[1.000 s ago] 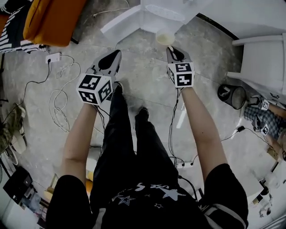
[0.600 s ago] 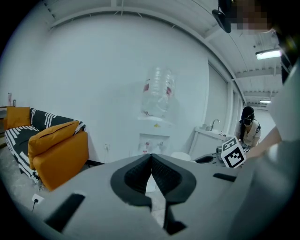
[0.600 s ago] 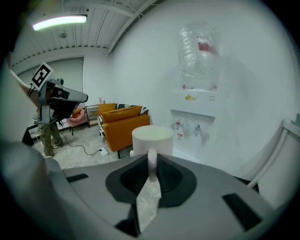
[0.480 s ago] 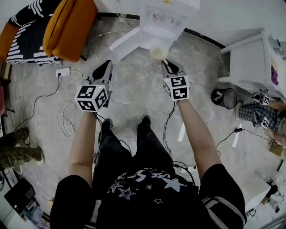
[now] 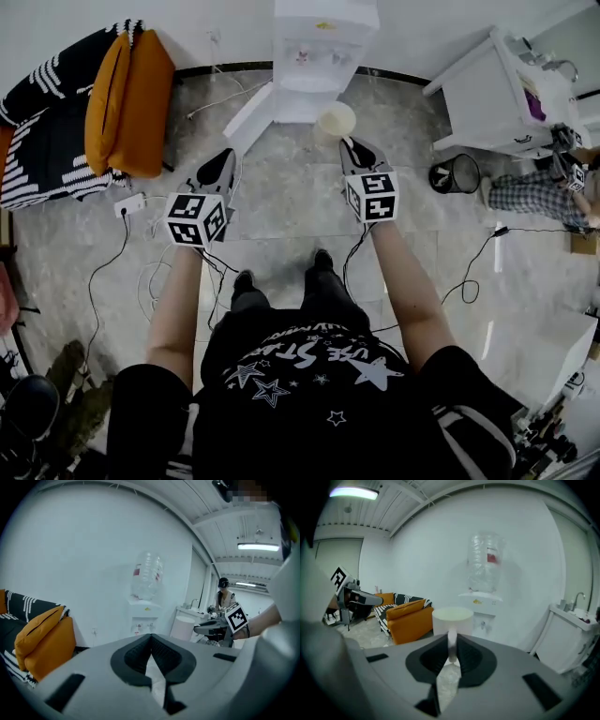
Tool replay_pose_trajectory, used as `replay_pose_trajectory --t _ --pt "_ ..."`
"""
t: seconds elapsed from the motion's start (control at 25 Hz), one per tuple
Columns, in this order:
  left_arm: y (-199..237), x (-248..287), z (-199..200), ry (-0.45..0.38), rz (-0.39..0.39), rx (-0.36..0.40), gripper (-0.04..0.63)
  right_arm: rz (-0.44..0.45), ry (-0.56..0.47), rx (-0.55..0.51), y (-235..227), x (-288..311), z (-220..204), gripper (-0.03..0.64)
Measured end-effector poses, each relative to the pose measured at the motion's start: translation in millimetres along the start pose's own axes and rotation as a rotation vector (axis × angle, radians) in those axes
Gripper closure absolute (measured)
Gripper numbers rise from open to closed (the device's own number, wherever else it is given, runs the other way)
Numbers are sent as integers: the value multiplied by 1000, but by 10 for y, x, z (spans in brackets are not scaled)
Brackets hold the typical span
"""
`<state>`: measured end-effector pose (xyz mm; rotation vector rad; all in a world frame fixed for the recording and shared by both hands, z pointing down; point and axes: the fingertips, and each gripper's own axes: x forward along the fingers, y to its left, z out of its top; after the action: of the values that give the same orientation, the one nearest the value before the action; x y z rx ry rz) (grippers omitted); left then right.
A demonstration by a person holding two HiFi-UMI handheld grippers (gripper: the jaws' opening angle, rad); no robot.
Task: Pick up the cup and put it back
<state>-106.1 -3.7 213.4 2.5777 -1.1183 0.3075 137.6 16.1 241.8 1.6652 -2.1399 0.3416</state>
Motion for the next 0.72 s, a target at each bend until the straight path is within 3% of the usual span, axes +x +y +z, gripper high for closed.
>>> replay_pose_trajectory --t 0.36,0.6,0.72 --pt "133 -669 141 -38 -134 38 586 -160 -37 101 633 -658 16 573" --pt "210 -1050 -123 11 -217 25 586 -264 -30 170 1109 -1102 -144 574" --pt "283 -1224 -260 36 -224 15 586 -272 -17 191 1347 -1213 -235 574"
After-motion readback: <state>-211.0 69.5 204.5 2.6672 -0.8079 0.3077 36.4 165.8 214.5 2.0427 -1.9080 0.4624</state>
